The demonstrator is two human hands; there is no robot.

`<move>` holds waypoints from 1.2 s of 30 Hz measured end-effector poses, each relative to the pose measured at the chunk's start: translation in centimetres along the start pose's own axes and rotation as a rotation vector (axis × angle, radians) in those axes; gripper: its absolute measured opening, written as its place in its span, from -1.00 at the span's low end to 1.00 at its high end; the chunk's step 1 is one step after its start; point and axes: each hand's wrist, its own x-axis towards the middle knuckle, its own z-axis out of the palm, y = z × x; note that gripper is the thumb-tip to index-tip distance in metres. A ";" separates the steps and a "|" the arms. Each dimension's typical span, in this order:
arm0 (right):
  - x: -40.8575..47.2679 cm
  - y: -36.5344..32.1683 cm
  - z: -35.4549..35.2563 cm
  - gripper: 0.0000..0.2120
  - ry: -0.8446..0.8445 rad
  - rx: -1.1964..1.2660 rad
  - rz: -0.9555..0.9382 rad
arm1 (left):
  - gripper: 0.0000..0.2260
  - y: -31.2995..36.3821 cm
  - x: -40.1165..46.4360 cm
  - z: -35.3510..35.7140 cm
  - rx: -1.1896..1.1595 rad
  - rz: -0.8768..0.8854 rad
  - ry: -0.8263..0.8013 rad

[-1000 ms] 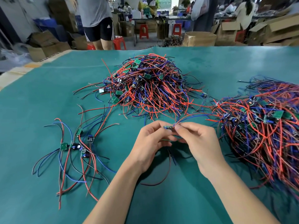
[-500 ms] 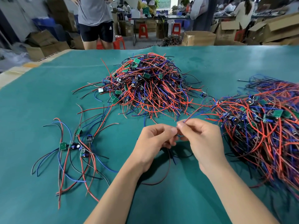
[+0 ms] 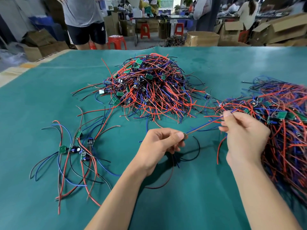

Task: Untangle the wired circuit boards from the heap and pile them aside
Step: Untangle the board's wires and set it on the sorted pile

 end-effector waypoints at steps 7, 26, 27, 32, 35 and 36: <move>1.6 -1.3 -2.8 -0.86 0.238 0.121 0.013 | -0.79 0.3 0.3 -0.9 -0.121 0.006 0.187; -6.1 -2.2 3.0 -0.85 -0.551 0.107 0.365 | -0.73 0.5 -0.2 0.1 0.029 0.103 0.076; -6.0 -2.2 2.9 -0.85 -0.546 0.109 0.362 | -0.72 0.5 -0.2 0.1 0.021 0.105 0.071; -4.0 -3.5 2.0 -0.82 -0.424 0.032 0.204 | -0.66 0.6 -0.1 0.5 0.046 0.095 0.186; -0.4 -6.8 0.1 -0.87 -0.308 -0.086 0.049 | -0.64 0.4 0.2 0.3 0.043 0.074 0.248; 1.4 -8.2 -0.8 -0.90 -0.276 -0.132 0.001 | -0.66 0.4 0.2 0.3 0.053 0.072 0.243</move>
